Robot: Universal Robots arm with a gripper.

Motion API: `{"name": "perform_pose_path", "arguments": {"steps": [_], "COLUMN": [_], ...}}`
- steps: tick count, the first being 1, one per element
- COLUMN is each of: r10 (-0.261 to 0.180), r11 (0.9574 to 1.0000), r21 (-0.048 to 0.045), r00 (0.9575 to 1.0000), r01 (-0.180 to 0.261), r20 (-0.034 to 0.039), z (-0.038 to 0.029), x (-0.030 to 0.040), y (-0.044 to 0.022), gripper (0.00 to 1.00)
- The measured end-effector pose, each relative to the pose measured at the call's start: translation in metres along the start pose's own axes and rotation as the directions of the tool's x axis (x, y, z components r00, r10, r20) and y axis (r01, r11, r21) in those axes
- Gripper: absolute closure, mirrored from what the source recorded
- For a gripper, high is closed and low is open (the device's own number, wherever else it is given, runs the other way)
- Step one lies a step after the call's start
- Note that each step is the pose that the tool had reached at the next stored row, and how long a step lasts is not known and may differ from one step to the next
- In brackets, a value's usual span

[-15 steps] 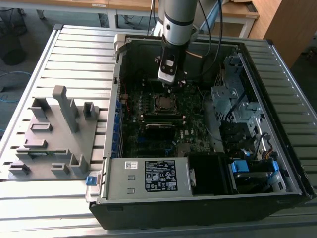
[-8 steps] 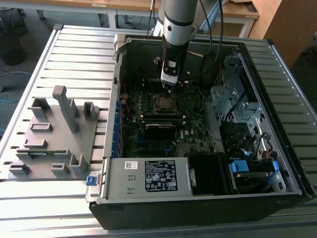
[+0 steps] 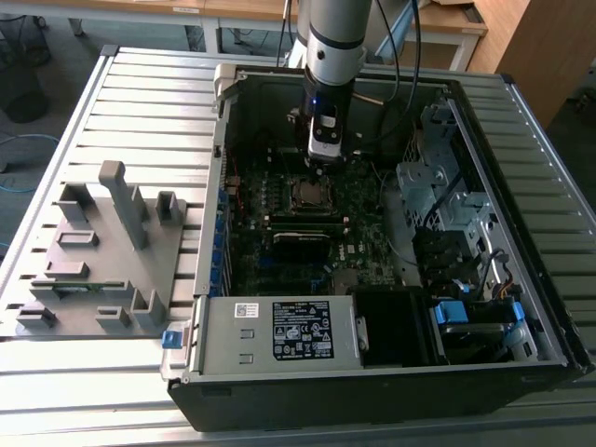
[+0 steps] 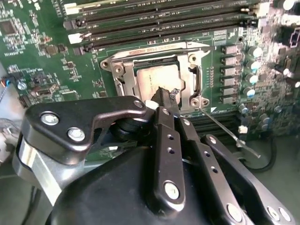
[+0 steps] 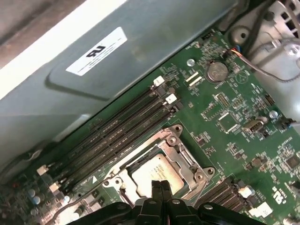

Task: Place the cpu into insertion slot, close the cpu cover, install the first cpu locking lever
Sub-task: 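Place the cpu into insertion slot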

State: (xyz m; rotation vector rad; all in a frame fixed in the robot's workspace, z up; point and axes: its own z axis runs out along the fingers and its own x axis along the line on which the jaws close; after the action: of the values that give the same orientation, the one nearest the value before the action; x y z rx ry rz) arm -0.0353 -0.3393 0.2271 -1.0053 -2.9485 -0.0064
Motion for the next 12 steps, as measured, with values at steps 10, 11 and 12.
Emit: {"name": "perform_pose_path", "arguments": {"steps": [10, 11, 12], "r10": [-0.135, -0.147, -0.158], "r11": [0.9908, 0.9891, 0.9875], "r21": [0.0037, 0.0040, 0.0043], "r00": [0.9908, 0.9892, 0.9875], "r01": [0.135, 0.147, 0.158], "r20": [0.0004, 0.0004, 0.0004], "z": [0.0008, 0.0008, 0.0008], "x": [0.0000, 0.0000, 0.0000], "y": [0.0000, 0.0000, 0.0000], "gripper": [0.90, 0.90, 0.90]}}
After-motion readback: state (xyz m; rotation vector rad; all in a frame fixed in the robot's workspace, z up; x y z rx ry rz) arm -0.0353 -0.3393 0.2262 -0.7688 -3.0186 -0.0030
